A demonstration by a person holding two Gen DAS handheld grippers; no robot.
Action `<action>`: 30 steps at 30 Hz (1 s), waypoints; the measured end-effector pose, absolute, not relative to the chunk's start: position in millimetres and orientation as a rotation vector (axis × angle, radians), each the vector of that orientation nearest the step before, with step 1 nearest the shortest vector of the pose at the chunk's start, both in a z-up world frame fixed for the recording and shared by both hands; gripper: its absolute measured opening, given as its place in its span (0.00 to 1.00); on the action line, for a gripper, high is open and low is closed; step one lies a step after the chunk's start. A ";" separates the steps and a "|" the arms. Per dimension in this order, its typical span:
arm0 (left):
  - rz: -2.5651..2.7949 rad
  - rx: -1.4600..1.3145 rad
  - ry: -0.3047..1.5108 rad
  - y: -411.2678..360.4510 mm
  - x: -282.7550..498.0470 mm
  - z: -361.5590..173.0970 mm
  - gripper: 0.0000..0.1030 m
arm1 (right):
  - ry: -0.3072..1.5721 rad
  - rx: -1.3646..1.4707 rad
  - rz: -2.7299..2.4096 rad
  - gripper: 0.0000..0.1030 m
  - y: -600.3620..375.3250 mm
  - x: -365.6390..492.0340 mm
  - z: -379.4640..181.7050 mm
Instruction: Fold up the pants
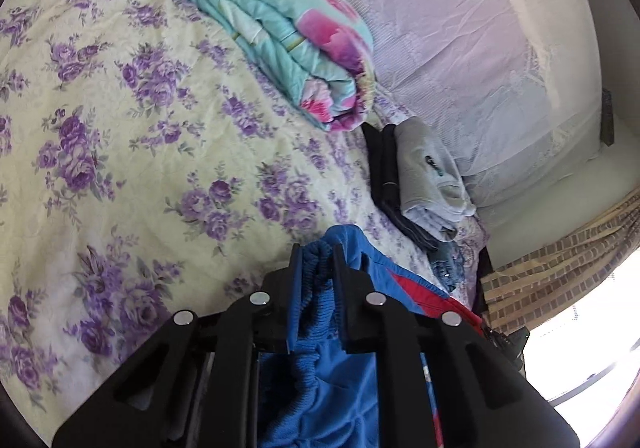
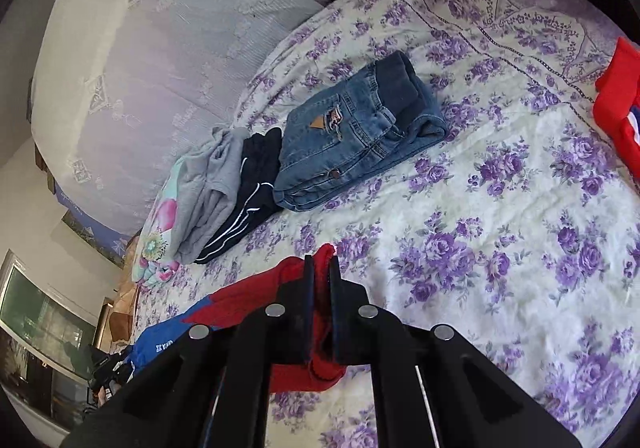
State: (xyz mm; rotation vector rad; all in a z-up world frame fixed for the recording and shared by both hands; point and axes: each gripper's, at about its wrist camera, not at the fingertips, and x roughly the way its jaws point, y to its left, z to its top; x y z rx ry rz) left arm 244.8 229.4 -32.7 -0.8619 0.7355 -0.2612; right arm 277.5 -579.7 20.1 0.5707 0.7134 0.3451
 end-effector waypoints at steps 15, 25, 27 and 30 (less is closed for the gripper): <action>-0.380 -0.810 0.625 222.4 132.2 8.2 0.12 | 0.583 0.627 0.344 0.05 -622.4 148.6 26.0; -0.368 -0.978 0.707 228.5 41.8 -72.4 0.20 | 0.638 0.740 0.261 0.06 -664.0 36.2 -65.5; -0.348 -0.936 0.707 220.1 34.6 -62.0 0.20 | 0.614 0.781 0.290 0.08 -663.2 26.0 -63.5; -0.342 -0.898 0.711 204.6 27.6 -49.0 0.23 | 0.593 0.780 0.344 0.09 -642.8 20.1 -52.7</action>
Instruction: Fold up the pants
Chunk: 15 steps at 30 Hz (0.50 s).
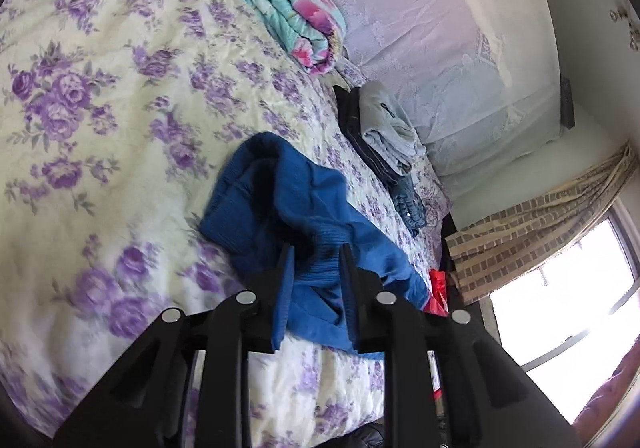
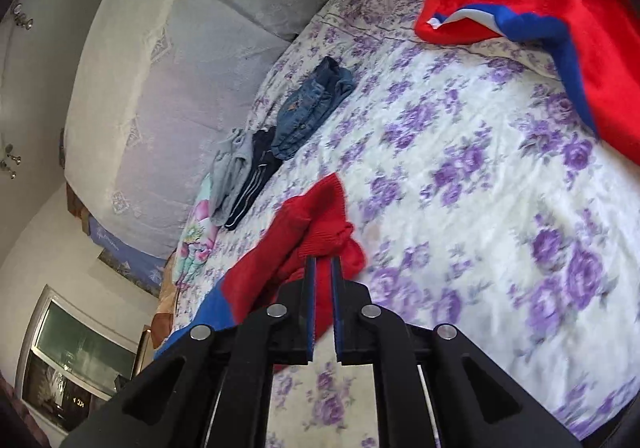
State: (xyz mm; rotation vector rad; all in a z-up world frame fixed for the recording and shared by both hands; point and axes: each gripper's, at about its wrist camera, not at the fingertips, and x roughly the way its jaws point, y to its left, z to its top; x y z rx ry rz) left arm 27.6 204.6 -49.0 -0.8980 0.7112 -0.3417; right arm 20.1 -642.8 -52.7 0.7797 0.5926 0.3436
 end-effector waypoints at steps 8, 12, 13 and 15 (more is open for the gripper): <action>-0.232 -0.962 0.682 187.2 5.1 -38.3 0.56 | 0.601 0.813 0.453 0.44 -575.9 28.3 -47.6; -0.235 -1.054 0.697 186.5 -1.8 -35.9 0.61 | 0.624 0.786 0.495 0.48 -549.1 31.5 -44.7; -0.245 -1.068 0.712 182.3 0.2 -36.3 0.61 | 0.631 0.770 0.495 0.50 -543.2 33.0 -44.1; -0.277 -1.115 0.752 169.1 9.2 -40.1 0.61 | 0.636 0.764 0.499 0.52 -536.1 34.7 -43.7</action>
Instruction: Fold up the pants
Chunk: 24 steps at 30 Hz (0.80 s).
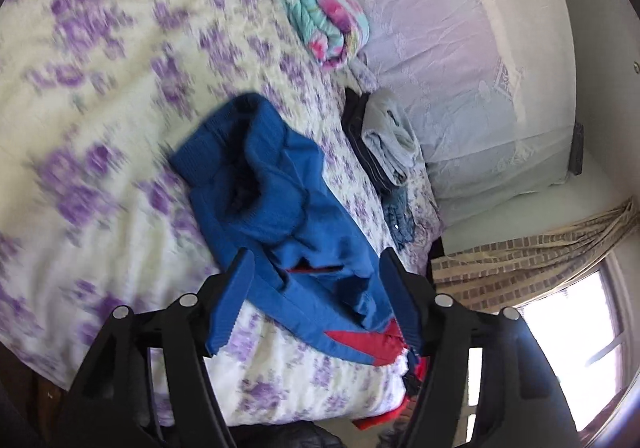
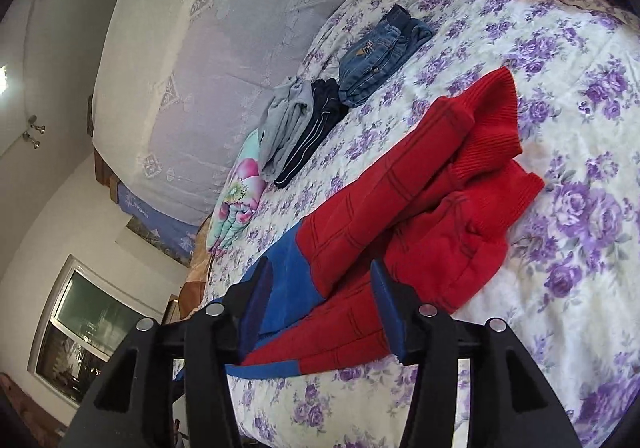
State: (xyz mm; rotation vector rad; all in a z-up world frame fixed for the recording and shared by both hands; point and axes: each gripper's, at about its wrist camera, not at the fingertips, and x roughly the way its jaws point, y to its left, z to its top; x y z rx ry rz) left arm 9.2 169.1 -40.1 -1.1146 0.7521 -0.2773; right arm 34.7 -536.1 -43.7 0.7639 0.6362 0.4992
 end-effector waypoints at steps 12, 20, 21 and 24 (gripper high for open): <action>-0.021 -1.351 0.855 147.2 52.8 -64.2 0.63 | 0.663 0.782 0.517 0.60 -528.5 33.9 -50.4; -0.184 -1.306 0.780 152.4 44.3 -62.7 0.18 | 0.691 0.800 0.522 0.60 -527.7 38.9 -60.1; -0.196 -1.266 0.764 152.1 44.7 -54.7 0.18 | 0.693 0.806 0.522 0.60 -528.3 38.5 -61.1; -0.242 -1.089 0.645 149.9 49.1 -15.6 0.18 | 0.691 0.816 0.520 0.60 -530.3 37.7 -61.7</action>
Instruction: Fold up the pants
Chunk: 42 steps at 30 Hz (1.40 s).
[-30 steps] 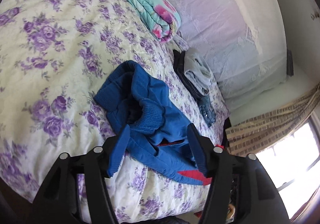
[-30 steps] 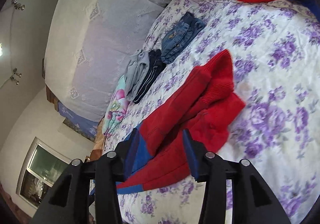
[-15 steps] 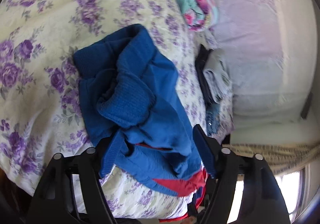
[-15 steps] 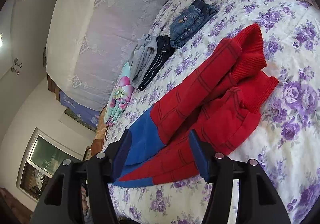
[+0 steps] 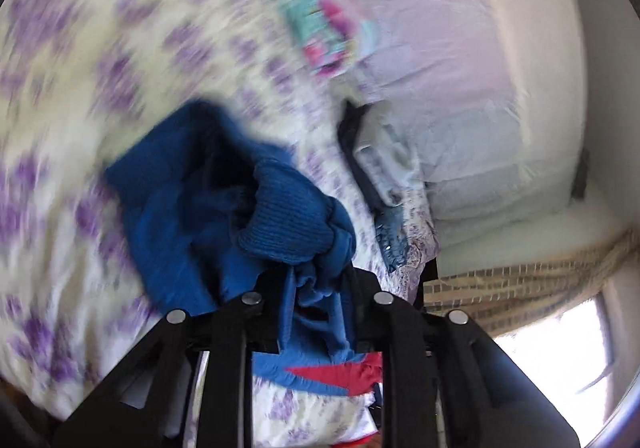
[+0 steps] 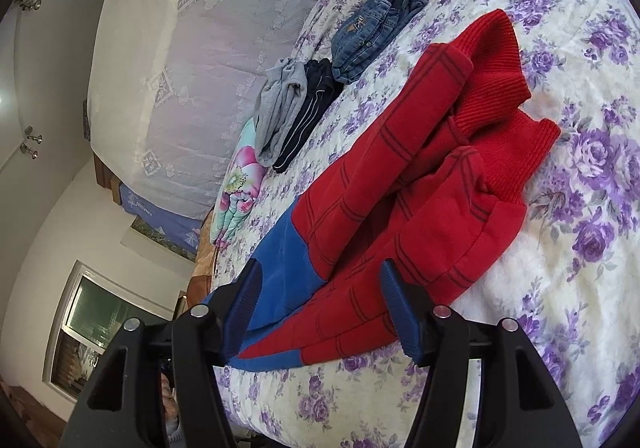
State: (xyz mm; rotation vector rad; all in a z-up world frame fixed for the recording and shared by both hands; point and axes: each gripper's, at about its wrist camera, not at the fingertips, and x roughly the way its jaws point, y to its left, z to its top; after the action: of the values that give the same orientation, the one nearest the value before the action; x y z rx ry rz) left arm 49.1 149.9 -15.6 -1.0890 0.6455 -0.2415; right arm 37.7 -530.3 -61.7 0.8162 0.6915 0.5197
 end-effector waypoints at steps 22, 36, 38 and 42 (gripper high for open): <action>-0.266 -1.102 0.728 177.3 46.0 -109.7 0.16 | 0.745 0.998 0.345 0.43 -562.3 83.0 -62.5; -0.306 -1.158 0.739 184.9 50.1 -113.8 0.16 | 0.486 0.725 0.562 0.06 -526.7 72.7 37.5; -0.320 -1.160 0.741 185.6 50.1 -114.6 0.16 | 0.581 0.730 0.468 0.06 -543.2 63.9 1.1; -0.334 -1.155 0.756 187.0 53.7 -114.1 0.16 | 0.762 0.912 0.319 0.06 -584.9 55.4 -81.6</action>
State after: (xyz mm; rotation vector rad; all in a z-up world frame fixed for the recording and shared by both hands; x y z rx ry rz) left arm 53.8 187.0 -114.1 -1.1551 0.7564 -0.3340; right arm 55.4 -584.9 -81.6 0.9116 0.7625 0.3189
